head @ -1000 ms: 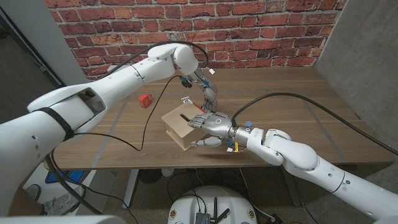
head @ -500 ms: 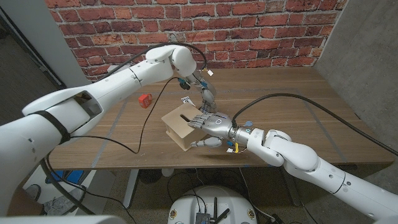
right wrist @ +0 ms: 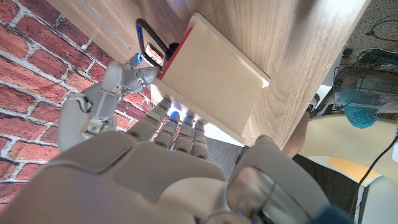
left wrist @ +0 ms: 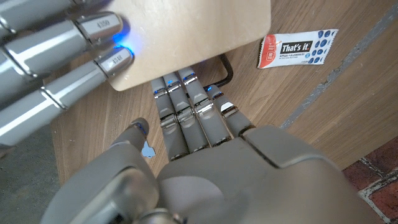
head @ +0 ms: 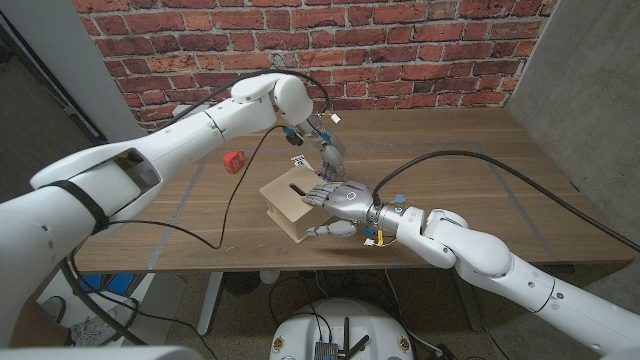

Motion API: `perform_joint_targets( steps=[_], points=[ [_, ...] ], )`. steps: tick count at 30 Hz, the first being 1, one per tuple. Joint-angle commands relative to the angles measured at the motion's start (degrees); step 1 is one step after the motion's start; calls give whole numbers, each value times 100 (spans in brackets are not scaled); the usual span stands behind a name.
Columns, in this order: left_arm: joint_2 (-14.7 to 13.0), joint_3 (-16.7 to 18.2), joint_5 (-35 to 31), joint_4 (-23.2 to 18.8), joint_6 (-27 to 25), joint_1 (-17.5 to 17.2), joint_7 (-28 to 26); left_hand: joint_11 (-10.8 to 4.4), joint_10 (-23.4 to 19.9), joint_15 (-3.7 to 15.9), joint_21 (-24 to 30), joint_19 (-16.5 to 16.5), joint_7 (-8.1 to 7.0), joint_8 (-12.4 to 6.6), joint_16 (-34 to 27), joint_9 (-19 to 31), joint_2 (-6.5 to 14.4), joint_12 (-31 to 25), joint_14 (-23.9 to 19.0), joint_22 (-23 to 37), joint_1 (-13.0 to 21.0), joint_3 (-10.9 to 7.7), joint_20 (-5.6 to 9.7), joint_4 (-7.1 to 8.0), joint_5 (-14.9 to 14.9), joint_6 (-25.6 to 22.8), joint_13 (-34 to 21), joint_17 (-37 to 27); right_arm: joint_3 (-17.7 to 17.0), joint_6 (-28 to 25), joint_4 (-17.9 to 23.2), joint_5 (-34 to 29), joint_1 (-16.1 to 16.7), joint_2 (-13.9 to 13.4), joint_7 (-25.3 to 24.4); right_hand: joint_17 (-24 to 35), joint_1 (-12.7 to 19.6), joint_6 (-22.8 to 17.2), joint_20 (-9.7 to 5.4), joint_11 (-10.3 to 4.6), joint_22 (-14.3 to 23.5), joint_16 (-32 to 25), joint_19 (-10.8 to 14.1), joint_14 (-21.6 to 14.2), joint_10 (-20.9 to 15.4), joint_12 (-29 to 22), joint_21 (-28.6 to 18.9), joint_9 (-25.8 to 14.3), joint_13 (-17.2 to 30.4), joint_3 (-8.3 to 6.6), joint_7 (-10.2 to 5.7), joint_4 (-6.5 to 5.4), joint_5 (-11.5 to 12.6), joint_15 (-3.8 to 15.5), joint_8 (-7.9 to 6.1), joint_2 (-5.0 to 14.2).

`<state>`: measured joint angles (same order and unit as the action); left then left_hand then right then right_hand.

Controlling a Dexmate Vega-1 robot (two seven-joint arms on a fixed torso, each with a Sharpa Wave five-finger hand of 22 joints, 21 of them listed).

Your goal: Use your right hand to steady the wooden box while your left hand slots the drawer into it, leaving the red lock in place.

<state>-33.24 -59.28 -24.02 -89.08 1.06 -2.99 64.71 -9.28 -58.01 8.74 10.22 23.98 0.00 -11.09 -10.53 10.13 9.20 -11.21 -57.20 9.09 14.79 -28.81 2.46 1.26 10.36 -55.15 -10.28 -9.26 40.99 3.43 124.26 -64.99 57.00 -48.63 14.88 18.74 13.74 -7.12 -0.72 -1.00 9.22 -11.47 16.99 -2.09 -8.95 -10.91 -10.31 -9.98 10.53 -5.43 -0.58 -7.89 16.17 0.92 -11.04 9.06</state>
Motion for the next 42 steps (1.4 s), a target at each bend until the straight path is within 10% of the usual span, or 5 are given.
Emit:
perform_joint_targets(
  steps=[1, 42],
  points=[
    [-22, -27, 19, 2, -78, 29, 165, -19, -145, 343, 3, 7, 17, -17, 4, 11, -2, -55, -106, 14, -87, -76, 894, 16, -6, -96, -11, -22, 10, -68, -6, -42, 17, 42, -2, 14, 32, -69, -24, 5, 32, -42, 49, -68, -49, -42, -40, -35, 31, 4, -9, -37, 38, -4, -33, 53],
    [-26, 95, -90, 8, 73, -34, -219, 7, 242, 352, -20, -68, -4, 74, 88, 15, -152, 98, 153, 12, -284, -427, 879, -129, -25, 179, -12, -5, 8, -64, -26, -53, 22, 7, -144, 14, 32, -69, -24, 5, 32, -42, 49, -68, -49, -42, -40, -35, 31, 4, -9, -37, 38, -4, -33, 53]
  ],
)
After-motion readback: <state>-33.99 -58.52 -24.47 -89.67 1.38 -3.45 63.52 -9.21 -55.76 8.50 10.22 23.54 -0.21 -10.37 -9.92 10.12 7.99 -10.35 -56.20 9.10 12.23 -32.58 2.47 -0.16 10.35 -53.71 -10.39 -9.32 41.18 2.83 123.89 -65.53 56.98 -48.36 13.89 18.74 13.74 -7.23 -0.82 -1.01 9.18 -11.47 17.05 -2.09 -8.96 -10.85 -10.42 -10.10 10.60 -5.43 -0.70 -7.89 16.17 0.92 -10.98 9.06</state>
